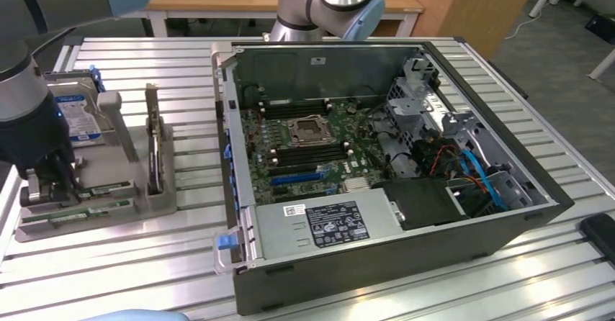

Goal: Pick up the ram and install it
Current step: 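Pick up the ram and move it above insertion slot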

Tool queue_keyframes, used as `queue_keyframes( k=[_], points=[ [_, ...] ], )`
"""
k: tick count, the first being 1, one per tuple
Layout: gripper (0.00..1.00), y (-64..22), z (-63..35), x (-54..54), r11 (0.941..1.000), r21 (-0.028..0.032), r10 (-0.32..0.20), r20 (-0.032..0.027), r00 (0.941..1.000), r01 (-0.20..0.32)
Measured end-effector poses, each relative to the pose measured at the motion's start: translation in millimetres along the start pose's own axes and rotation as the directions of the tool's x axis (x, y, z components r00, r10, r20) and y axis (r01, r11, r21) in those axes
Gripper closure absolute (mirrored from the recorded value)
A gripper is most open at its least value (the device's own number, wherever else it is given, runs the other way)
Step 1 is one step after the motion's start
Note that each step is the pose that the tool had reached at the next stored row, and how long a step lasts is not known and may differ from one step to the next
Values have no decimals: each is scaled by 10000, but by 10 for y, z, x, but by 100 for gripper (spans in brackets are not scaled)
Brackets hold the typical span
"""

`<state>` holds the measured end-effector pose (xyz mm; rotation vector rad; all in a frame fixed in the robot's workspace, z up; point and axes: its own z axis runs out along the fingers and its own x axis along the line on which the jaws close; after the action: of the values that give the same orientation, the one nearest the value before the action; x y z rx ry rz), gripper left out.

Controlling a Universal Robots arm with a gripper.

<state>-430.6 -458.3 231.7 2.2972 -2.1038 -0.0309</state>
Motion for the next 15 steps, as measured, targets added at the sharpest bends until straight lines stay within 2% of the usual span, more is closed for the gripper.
queue_keyframes(
  k=[15],
  points=[
    [76, -9, 146, -46, 10000, 20, 1, -1, 10000, -1]
  ],
)
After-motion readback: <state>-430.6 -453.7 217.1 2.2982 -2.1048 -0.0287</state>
